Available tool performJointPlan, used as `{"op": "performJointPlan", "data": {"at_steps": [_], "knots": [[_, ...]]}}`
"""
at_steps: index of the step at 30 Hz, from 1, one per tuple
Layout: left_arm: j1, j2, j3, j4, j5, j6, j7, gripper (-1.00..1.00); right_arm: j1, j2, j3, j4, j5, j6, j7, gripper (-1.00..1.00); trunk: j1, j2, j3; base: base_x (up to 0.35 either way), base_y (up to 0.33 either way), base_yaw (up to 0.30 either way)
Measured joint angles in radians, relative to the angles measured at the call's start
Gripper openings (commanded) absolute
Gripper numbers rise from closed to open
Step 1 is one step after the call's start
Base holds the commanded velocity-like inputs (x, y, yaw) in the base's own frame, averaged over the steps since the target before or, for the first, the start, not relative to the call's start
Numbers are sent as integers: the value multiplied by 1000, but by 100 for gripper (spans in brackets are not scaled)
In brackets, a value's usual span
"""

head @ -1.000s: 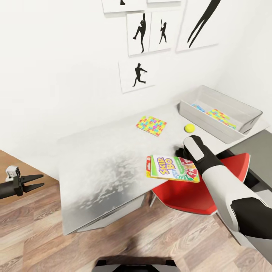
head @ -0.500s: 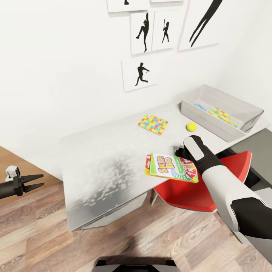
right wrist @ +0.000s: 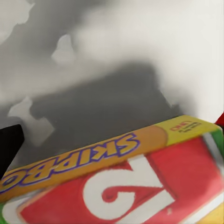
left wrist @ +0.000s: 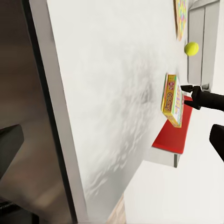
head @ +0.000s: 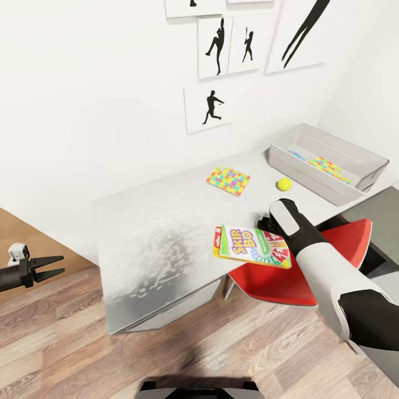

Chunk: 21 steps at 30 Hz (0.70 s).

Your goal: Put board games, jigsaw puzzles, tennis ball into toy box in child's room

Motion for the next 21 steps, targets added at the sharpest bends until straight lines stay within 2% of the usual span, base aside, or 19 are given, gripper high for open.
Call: {"op": "performJointPlan", "data": {"at_steps": [9, 21], "knots": [[0, 0, 0, 0, 0, 0, 0, 100, 0, 0, 0, 0, 8, 4, -2, 100, 0, 0, 0, -3, 103, 0], [0, 0, 0, 0, 1, 0, 0, 100, 0, 0, -1, 0, -12, -7, 0, 100, 0, 0, 0, -57, 55, 0]]}}
